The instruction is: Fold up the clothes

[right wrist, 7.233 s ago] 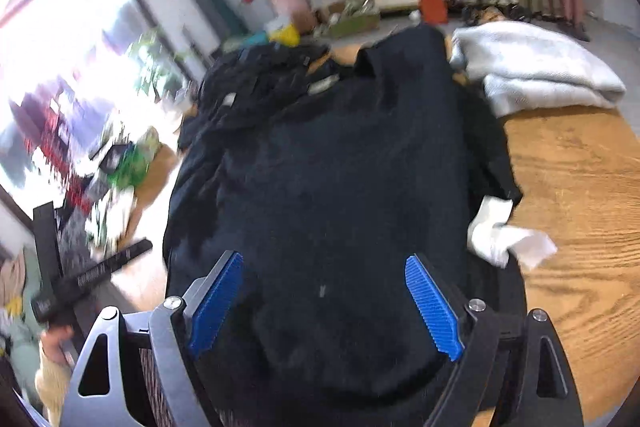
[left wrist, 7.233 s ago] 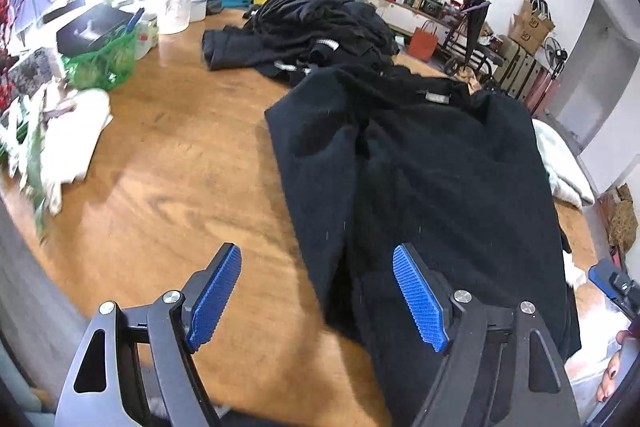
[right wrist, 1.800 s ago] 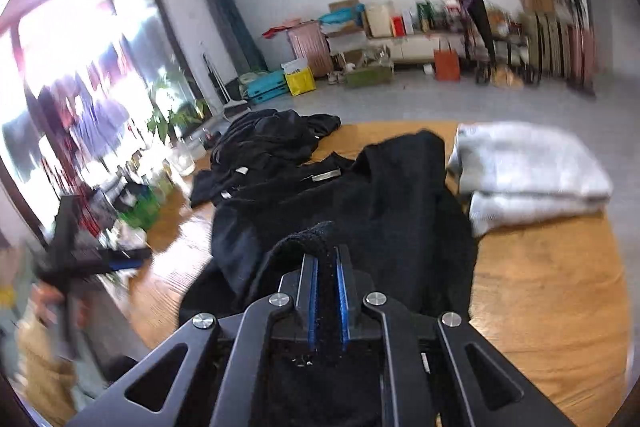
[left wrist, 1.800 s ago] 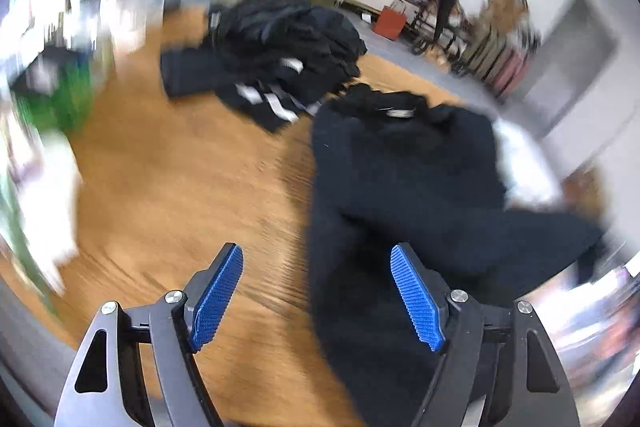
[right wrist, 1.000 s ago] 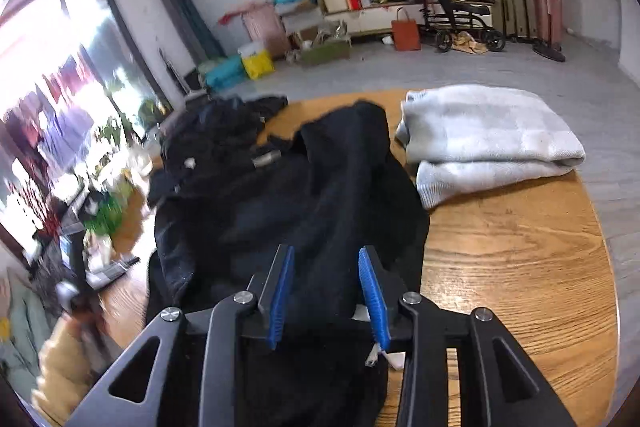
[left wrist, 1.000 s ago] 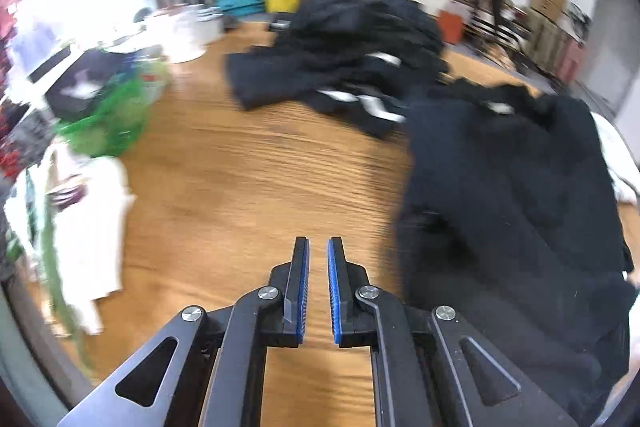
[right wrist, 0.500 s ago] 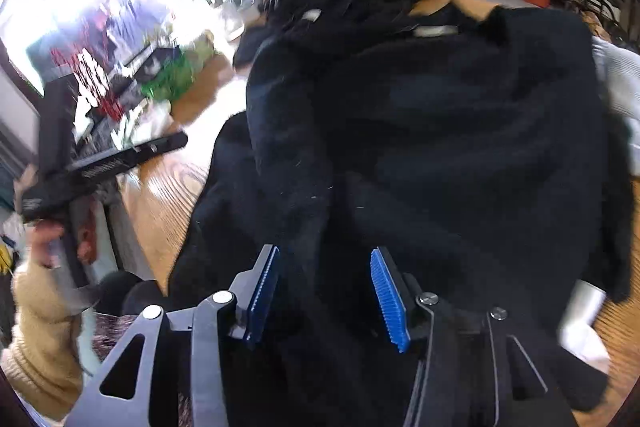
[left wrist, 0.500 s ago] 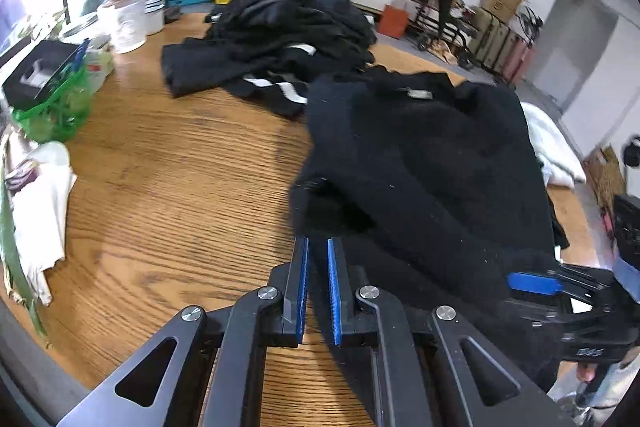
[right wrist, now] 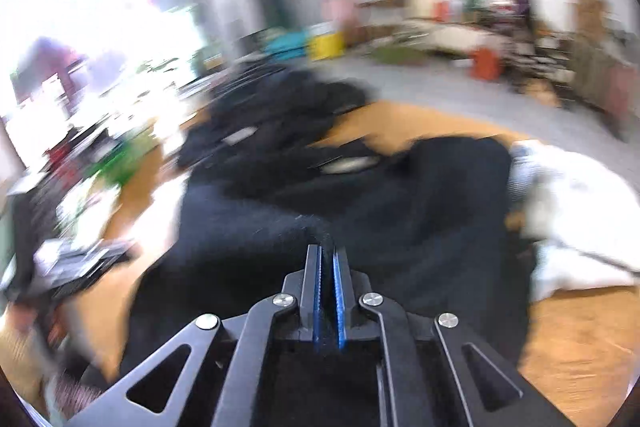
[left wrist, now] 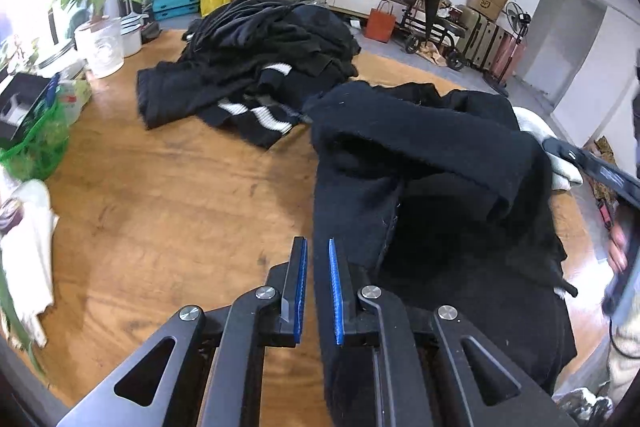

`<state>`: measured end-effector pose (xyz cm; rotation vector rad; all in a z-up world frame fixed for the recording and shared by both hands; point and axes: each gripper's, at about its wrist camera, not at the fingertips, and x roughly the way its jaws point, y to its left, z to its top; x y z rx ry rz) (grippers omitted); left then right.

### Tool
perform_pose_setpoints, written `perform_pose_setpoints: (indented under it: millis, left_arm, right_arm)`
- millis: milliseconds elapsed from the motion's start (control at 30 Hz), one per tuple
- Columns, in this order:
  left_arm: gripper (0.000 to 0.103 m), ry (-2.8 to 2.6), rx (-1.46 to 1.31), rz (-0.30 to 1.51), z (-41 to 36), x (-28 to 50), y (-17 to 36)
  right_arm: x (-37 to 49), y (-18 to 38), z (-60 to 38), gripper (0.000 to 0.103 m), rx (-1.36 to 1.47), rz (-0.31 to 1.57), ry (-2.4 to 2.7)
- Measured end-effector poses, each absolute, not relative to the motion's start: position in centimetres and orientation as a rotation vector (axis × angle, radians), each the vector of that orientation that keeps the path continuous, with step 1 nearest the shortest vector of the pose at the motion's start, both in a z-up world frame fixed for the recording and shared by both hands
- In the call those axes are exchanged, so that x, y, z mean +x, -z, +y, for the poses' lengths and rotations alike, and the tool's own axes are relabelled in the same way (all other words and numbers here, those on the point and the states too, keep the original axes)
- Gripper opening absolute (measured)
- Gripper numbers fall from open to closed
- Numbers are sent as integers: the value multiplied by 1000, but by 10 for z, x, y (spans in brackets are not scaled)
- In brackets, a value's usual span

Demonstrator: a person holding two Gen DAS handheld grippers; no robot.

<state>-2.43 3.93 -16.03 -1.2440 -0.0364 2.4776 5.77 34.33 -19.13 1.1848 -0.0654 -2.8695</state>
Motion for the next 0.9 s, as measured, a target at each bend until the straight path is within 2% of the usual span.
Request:
perform_pose_setpoints:
  millis: [33, 167, 300, 367, 500, 700, 733, 800, 833, 867, 900]
  left_arm:
    - [11, -2469, -1241, -28, 44, -27, 161]
    - [12, -2415, -1255, 0, 61, -36, 172]
    - [12, -2377, -1290, -28, 74, -47, 184]
    - [12, -2371, -1292, -48, 76, -47, 185]
    - [12, -2375, -1280, 11, 75, -38, 184]
    - [12, -2370, -1309, -5, 74, -34, 193]
    - [12, -2371, -1315, -18, 75, -35, 195]
    - [12, -2357, -1314, -63, 77, -34, 194]
    - [12, -2350, -1304, -84, 77, -34, 191]
    - [13, -2342, -1293, -106, 78, -33, 188]
    - [21, -2335, -1282, -127, 78, -32, 185]
  right_arm:
    - [50, 193, 352, 45, 1224, -43, 2934]
    - [58, 192, 365, 44, 1222, -85, 2912]
    - [87, 208, 322, 49, 1198, 114, 2720]
    - [97, 221, 302, 56, 1212, 199, 2637]
    - [116, 267, 283, 57, 1375, 376, 2540]
    - [153, 285, 330, 61, 1525, 394, 2564]
    - [157, 286, 335, 59, 1531, 410, 2583]
    - [159, 287, 344, 44, 1537, 387, 2635]
    - [157, 285, 348, 28, 1542, 351, 2659]
    - [155, 284, 352, 17, 1548, 310, 2681]
    - [154, 279, 356, 12, 1535, 232, 2687]
